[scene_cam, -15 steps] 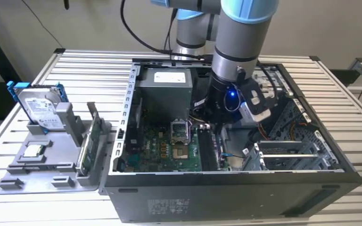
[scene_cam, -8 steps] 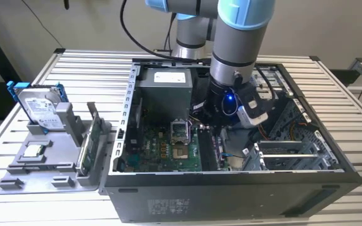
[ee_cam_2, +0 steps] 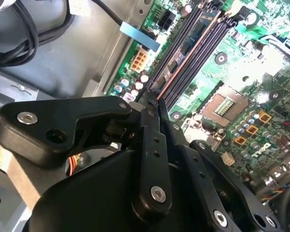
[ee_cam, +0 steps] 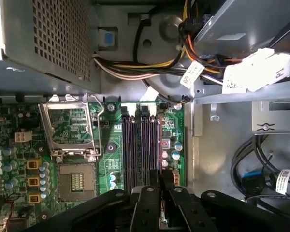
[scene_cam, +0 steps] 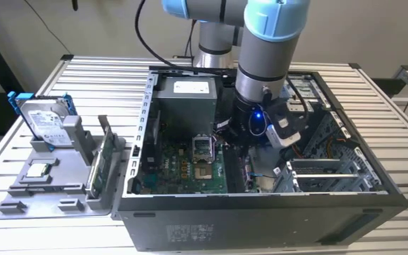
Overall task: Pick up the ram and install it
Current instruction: 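Insert the ram into the slot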
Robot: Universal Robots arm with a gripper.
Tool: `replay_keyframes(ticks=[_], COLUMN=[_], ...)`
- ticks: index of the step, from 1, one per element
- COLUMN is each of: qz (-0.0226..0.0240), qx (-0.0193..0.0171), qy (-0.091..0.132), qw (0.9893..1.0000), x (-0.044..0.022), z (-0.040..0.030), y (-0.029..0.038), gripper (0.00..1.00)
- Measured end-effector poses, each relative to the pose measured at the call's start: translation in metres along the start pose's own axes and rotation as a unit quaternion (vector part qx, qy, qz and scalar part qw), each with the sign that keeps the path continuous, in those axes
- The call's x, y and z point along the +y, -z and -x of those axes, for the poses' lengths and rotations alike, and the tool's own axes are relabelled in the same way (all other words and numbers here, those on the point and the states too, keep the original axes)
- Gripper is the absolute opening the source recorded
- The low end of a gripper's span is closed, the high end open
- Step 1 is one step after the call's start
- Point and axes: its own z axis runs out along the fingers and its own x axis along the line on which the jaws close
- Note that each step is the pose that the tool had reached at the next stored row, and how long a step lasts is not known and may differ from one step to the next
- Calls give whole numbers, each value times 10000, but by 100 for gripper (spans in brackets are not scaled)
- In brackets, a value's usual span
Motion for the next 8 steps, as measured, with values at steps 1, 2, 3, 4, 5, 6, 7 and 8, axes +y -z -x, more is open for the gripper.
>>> replay_keyframes(ticks=[1,2,3,4,5,6,7,8], qz=[0,1,1,0,0,0,2,1], qx=[0,0,0,0,0,0,0,0], qy=[2,5,10,14,18,23,28,31], qw=[10000,10000,10000,10000,10000,10000,10000,10000], x=[-2,-2,-2,-5,-8,-9,-9,-9], z=[-1,-1,-2,-4,-5,-6,-6,-7], y=[-4,-9,-16,-22,-27,-31,-37,-42], gripper=[14,14,14,14,14,14,14,14])
